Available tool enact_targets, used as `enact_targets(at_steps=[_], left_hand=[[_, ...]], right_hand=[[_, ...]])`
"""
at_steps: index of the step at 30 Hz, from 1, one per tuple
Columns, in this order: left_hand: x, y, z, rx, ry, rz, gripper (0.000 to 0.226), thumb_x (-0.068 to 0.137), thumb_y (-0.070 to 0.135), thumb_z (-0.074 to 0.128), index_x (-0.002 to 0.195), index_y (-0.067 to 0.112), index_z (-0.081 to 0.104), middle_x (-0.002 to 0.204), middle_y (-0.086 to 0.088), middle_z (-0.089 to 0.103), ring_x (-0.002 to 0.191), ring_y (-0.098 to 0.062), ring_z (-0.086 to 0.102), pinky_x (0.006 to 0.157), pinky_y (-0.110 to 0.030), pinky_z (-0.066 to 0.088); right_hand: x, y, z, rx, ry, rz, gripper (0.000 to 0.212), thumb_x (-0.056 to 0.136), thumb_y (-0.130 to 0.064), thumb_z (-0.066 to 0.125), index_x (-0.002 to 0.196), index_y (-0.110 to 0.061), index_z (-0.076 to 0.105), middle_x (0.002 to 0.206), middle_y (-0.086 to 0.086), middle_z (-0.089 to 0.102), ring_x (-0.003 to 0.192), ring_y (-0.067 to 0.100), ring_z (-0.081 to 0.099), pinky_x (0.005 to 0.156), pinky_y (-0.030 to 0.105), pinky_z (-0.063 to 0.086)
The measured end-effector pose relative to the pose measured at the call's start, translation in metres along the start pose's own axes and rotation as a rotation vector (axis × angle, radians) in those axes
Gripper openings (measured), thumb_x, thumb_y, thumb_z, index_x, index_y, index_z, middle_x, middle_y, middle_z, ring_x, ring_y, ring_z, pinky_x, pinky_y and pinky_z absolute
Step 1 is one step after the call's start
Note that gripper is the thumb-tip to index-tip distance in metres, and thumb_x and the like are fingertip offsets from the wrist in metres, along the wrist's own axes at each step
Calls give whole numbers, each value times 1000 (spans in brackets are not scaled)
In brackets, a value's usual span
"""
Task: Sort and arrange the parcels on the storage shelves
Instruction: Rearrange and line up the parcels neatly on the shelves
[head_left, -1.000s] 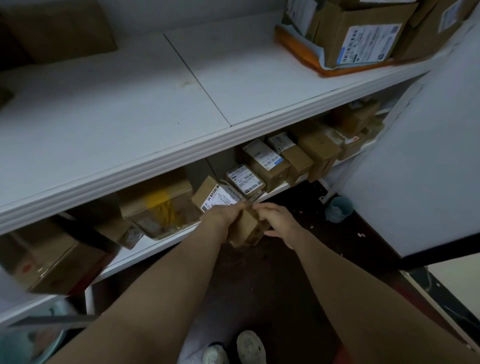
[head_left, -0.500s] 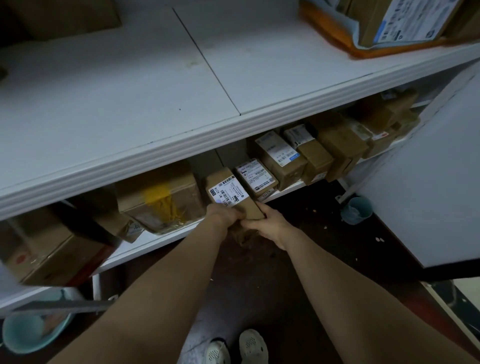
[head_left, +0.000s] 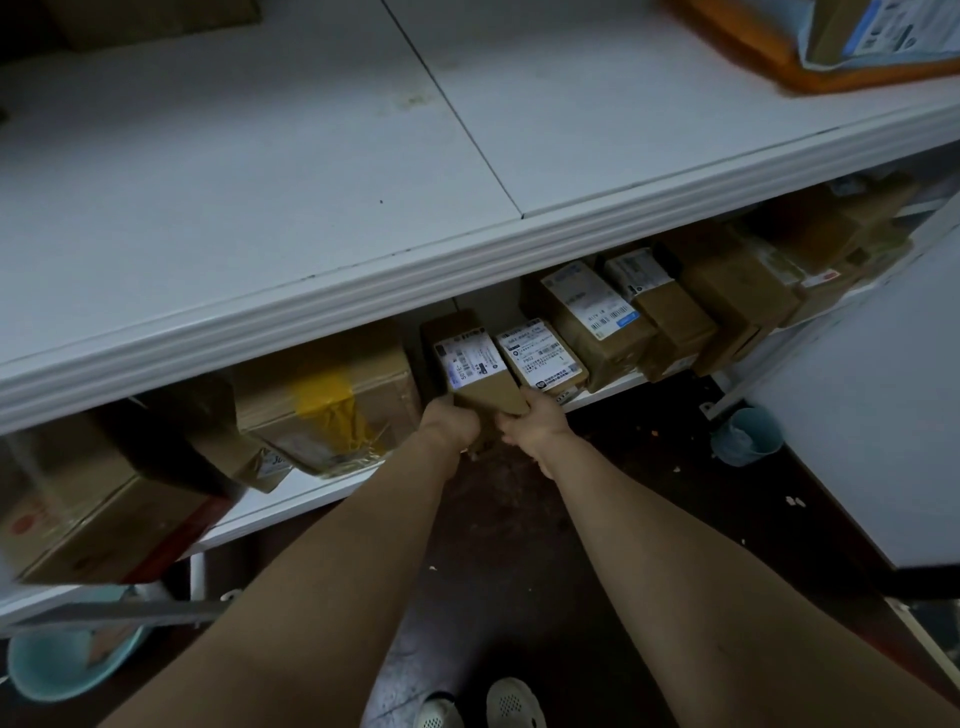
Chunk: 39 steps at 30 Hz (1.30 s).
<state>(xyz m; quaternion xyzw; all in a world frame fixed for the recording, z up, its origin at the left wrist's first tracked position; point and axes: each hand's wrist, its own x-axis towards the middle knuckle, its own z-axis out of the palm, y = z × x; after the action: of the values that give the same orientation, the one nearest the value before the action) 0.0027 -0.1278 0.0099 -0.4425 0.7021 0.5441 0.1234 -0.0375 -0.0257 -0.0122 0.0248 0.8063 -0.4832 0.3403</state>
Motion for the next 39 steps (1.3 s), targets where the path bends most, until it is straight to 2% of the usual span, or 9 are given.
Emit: enact_targets(at_steps=[6, 9, 12, 13, 18, 23, 27, 36, 39], left_hand=[[-14, 15, -4, 48, -59, 21, 36, 90, -7, 45, 125, -8, 52, 121, -22, 59, 112, -33, 57, 95, -38, 48], [-37, 28, -12, 120, -116, 24, 35, 92, -2, 44, 126, -8, 52, 122, -24, 58, 110, -33, 59, 92, -40, 50], [-63, 48, -22, 169, -164, 39, 40, 91, -7, 42, 131, -12, 45, 83, -20, 60, 64, -22, 55, 51, -29, 48], [-79, 61, -30, 197, -169, 64, 40, 90, -9, 41, 130, -14, 46, 73, -17, 55, 60, -21, 52, 49, -27, 45], [-143, 111, -58, 234, -200, 137, 9, 89, -2, 53, 84, 2, 60, 77, -16, 60, 74, -23, 59, 66, -33, 48], [-188, 153, -95, 180, -164, 235, 7, 88, -1, 56, 84, 3, 59, 87, -16, 65, 72, -20, 64, 65, -30, 54], [-208, 171, -134, 118, -30, 336, 10, 89, 1, 57, 96, -1, 63, 93, -15, 68, 82, -21, 65, 73, -30, 55], [-197, 168, -242, 80, 250, 355, 9, 93, 2, 49, 87, 2, 55, 77, -10, 52, 78, -23, 52, 75, -33, 42], [-178, 162, -289, 37, 329, 371, 24, 93, 3, 51, 115, -3, 55, 97, -16, 54, 88, -26, 52, 76, -34, 43]], right_hand=[[-9, -20, 5, -86, -35, 9, 69, 92, 10, 37, 154, -13, 16, 145, 11, 40, 132, 27, 40, 112, 39, 35], [-26, -37, -5, -139, -39, -19, 53, 92, 8, 36, 141, -9, 43, 136, 15, 52, 123, 28, 50, 105, 39, 43], [-43, -58, -17, -192, -66, -32, 45, 94, 4, 40, 136, -8, 53, 132, 13, 56, 117, 26, 54, 100, 36, 47], [-57, -75, -27, -208, -66, -55, 41, 95, 1, 42, 131, -8, 58, 122, 14, 60, 105, 24, 58, 88, 34, 51], [-110, -140, -60, -287, -60, -110, 13, 91, -1, 52, 86, -5, 63, 79, 16, 59, 60, 21, 56, 46, 24, 49], [-154, -206, -84, -337, -16, -226, 6, 82, -3, 65, 80, -5, 59, 67, 12, 61, 55, 19, 61, 50, 26, 55], [-170, -242, -74, -277, 0, -339, 14, 83, -3, 61, 94, 3, 69, 88, 15, 71, 72, 21, 69, 68, 31, 58], [-171, -308, 14, -235, -109, -514, 27, 90, -1, 57, 115, -9, 64, 103, 9, 63, 83, 19, 60, 61, 25, 50], [-162, -335, 56, -261, -125, -555, 30, 89, -1, 59, 118, -7, 62, 104, 10, 62, 85, 19, 59, 63, 25, 50]])
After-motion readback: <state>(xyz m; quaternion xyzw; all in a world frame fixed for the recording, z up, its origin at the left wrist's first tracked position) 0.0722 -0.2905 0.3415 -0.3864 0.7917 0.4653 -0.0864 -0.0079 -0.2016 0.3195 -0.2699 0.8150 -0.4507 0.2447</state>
